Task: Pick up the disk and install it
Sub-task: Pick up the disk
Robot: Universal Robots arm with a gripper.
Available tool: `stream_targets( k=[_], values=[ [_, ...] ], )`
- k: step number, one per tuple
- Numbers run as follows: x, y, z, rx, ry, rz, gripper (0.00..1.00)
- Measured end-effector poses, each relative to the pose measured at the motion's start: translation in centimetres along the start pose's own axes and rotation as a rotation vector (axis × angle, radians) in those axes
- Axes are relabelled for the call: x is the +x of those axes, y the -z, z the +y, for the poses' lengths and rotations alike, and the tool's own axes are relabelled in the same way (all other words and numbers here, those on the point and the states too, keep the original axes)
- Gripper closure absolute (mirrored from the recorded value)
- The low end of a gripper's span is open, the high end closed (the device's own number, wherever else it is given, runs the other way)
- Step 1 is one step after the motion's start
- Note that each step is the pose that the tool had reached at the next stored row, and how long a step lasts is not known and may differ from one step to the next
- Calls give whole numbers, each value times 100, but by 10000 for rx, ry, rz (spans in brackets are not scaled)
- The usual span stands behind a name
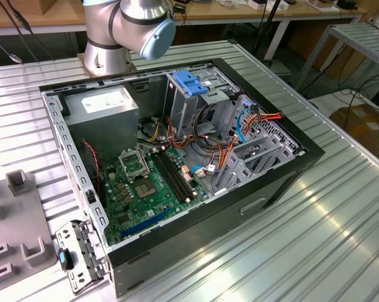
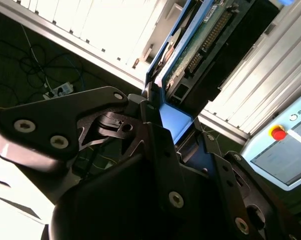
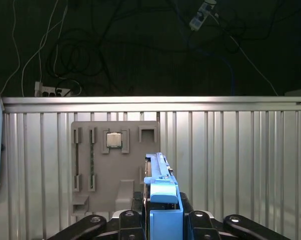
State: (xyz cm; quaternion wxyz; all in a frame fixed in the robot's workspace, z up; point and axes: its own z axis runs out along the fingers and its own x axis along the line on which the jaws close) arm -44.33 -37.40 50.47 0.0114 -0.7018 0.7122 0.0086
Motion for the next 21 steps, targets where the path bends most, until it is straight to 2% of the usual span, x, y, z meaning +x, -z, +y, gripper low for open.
stream_targets(
  k=[21],
  values=[
    [-2,-1,-183,0,0,0,63]
  ],
)
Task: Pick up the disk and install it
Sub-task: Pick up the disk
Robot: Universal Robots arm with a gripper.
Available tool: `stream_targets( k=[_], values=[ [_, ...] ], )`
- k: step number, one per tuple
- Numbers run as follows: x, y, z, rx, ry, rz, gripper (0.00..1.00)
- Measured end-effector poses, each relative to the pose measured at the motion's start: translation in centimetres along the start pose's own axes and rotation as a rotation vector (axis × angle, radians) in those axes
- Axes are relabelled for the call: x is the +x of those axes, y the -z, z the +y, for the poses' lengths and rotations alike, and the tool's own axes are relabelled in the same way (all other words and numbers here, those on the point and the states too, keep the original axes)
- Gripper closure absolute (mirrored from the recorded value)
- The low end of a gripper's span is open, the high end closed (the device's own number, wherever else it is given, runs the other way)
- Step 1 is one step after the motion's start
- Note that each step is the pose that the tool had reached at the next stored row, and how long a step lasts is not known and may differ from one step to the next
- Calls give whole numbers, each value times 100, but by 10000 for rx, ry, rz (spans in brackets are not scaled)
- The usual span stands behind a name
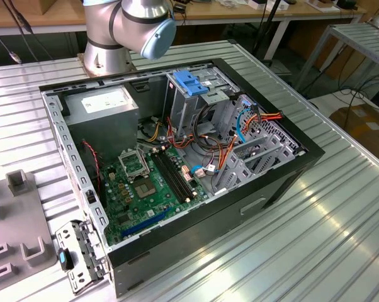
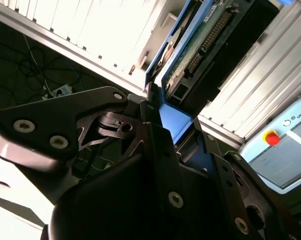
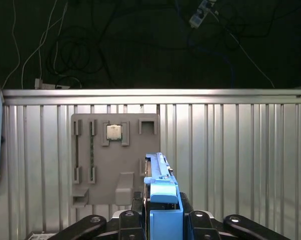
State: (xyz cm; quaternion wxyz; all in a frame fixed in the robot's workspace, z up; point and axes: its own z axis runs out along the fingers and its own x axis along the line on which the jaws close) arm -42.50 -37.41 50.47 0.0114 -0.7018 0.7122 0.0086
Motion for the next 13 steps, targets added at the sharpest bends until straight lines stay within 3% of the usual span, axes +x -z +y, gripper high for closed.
stream_targets(
  k=[13],
  values=[
    [0,-1,-147,0,0,0,63]
  ],
)
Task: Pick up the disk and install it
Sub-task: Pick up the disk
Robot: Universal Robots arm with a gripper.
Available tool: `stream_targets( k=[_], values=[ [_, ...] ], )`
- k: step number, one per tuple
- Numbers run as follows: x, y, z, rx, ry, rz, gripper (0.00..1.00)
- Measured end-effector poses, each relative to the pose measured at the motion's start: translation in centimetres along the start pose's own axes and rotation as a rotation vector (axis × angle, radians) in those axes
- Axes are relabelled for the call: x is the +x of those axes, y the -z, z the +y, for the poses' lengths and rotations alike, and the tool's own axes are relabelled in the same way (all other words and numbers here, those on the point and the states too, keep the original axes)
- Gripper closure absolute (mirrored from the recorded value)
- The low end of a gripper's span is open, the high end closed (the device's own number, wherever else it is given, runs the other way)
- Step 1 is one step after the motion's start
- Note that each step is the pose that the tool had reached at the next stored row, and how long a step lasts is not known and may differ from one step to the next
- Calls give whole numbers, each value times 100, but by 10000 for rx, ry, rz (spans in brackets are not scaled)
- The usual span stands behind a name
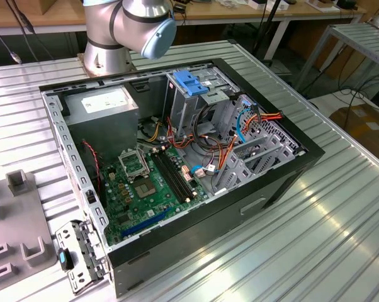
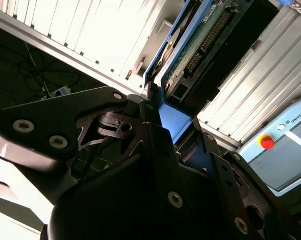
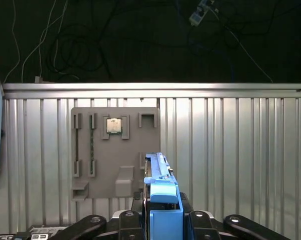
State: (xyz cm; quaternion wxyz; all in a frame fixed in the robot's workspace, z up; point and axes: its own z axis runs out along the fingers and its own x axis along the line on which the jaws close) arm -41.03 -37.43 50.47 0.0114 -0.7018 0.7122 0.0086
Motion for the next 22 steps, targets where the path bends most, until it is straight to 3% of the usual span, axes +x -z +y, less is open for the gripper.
stream_targets(
  k=[22],
  values=[
    [4,-3,-361,1,0,0,63]
  ],
)
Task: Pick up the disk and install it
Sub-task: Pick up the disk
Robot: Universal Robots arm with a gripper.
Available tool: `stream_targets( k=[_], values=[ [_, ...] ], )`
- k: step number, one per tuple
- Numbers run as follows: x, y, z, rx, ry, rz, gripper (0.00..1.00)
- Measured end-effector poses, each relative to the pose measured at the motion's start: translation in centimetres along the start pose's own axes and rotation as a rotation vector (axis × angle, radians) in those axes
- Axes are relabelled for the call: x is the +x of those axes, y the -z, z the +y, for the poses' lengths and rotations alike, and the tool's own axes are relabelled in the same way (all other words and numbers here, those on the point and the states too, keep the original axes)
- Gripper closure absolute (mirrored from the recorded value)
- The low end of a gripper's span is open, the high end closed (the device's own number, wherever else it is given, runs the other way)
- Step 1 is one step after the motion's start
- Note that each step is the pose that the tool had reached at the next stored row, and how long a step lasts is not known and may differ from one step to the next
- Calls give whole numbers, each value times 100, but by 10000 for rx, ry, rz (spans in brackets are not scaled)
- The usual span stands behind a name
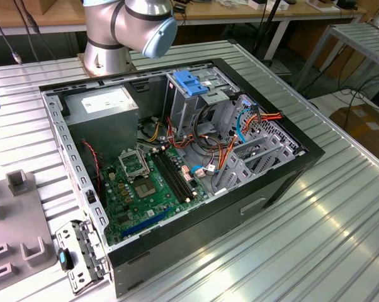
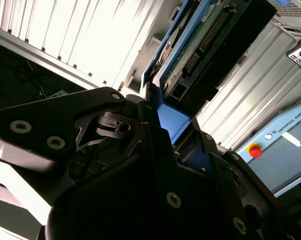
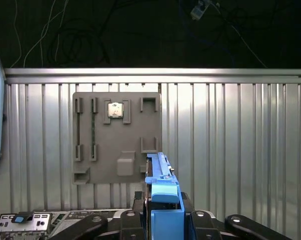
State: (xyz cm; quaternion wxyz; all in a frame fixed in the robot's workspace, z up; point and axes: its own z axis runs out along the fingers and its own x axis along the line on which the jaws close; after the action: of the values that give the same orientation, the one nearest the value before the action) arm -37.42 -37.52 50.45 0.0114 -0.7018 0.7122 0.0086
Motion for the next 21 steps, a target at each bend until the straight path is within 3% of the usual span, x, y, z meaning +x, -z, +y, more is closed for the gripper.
stream_targets(
  k=[6,21],
  values=[
    [2,0,-79,0,0,1,63],
    [3,-1,-350,-1,0,0,63]
  ],
)
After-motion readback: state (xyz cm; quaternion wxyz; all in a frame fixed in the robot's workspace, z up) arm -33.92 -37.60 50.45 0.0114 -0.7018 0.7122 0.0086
